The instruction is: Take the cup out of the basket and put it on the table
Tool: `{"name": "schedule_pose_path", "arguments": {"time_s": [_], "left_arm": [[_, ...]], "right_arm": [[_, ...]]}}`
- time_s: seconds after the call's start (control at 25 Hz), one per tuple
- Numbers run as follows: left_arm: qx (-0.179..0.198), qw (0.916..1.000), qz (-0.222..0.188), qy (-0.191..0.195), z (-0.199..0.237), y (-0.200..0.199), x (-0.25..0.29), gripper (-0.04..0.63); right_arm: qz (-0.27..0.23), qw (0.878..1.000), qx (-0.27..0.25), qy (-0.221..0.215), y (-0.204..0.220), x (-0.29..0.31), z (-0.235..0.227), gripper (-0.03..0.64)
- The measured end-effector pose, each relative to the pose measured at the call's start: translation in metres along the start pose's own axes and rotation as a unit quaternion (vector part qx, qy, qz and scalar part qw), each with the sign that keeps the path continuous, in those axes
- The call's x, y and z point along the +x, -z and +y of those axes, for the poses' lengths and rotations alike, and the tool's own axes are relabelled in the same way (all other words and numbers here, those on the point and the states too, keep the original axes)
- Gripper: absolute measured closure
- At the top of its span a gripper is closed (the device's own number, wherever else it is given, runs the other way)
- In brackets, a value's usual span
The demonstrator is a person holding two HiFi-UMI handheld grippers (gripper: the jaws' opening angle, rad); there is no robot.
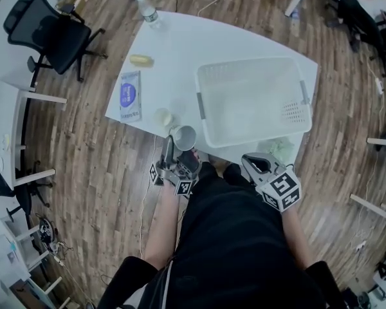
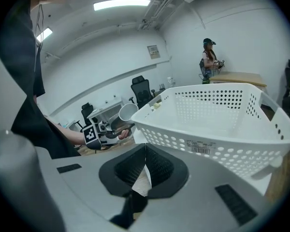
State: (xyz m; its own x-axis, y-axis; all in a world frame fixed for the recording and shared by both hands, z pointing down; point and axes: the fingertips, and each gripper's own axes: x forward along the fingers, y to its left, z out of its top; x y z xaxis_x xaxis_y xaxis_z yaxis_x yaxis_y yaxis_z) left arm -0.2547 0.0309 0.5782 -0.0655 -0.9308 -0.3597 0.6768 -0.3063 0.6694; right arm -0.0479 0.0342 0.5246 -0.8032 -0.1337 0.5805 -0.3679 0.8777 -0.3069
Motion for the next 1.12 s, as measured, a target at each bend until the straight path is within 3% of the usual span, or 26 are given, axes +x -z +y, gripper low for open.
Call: {"name": "schedule_pose_path", "arguments": {"time_s": [0.16,0.28,0.44,0.68,0.88,1.12], "left_arm": [[-0.05,0.9974,-0.046,-0.022,0.036,-0.029,-0.004,0.322],[-0.091,0.9905,-0.092,-0.047,0.063,-0.047,-0.011,0.323],[-0.107,0.9848,-0.134,-0.031,0.072,-0.071,-0.018,0.322],[-0.081,0.9887,-0.118,-0.043,0.075,-0.084,-0.016,0.313],[-0.074,0.9907,-0.104,-0.048,0.078,-0.084,-0.016,0.252],[-0.071,0.9913,-0.095,-0.058,0.081,-0.083,-0.017,0.252]], "right_arm": [[0.012,1.0,0.004,0.012,0.0,0.001,0.001,0.592],[0.019,1.0,0.007,0.017,0.002,0.003,0.004,0.592],[0.029,0.999,0.011,0.019,0.005,0.003,0.007,0.592],[0.061,0.997,0.024,0.029,0.019,0.008,0.004,0.592],[0.069,0.996,0.036,0.039,0.022,0.01,-0.003,0.592],[0.075,0.995,0.04,0.042,0.022,0.012,-0.005,0.592]]}}
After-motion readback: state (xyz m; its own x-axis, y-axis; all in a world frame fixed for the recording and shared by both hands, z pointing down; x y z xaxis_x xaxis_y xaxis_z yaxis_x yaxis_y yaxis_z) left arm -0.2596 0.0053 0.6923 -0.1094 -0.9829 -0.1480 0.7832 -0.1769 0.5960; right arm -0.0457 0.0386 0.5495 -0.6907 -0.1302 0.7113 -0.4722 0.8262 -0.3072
